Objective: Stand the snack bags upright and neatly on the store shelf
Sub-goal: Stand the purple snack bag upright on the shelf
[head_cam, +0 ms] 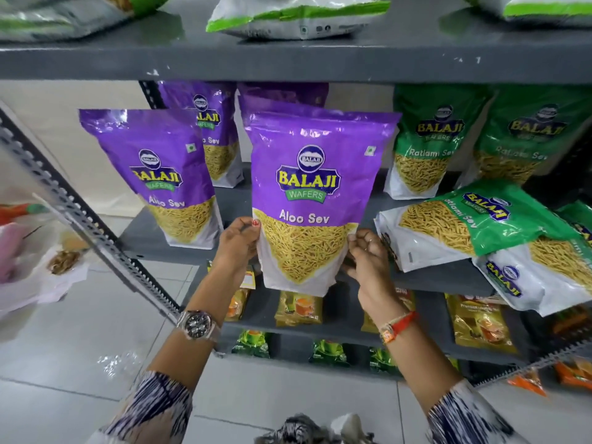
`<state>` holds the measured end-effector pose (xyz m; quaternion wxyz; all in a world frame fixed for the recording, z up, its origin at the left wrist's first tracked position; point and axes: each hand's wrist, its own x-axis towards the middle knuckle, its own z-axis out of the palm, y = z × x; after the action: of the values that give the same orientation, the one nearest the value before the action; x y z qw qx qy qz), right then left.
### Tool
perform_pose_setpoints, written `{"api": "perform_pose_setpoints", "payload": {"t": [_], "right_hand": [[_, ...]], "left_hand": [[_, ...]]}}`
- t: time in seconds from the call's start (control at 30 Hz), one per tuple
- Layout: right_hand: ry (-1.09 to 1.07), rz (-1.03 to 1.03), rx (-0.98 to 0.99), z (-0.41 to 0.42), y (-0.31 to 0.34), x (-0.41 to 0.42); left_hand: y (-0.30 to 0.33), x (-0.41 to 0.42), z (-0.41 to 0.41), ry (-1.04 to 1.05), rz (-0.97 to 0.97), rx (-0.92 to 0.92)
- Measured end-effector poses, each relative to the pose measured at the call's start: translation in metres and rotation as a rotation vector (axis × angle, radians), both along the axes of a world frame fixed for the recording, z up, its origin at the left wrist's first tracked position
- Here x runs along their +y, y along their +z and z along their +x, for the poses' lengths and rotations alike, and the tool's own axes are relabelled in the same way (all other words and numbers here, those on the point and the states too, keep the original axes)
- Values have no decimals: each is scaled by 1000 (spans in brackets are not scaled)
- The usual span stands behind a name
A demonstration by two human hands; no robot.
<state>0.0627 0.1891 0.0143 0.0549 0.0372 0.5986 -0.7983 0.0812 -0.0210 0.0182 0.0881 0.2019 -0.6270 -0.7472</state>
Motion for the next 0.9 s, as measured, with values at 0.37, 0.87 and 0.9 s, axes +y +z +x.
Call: {"api": "perform_pose_setpoints", "payload": {"t": [0.37, 0.87, 0.9], "right_hand": [[47, -22, 40, -61, -7, -54], [28, 52, 5, -79, -26, -75], [29, 56, 6, -78, -24, -76]], "left_hand": [[5, -27, -58, 111, 87, -50], [-22, -38, -68, 200, 126, -34], [-21, -37, -67, 218, 124, -36]]}}
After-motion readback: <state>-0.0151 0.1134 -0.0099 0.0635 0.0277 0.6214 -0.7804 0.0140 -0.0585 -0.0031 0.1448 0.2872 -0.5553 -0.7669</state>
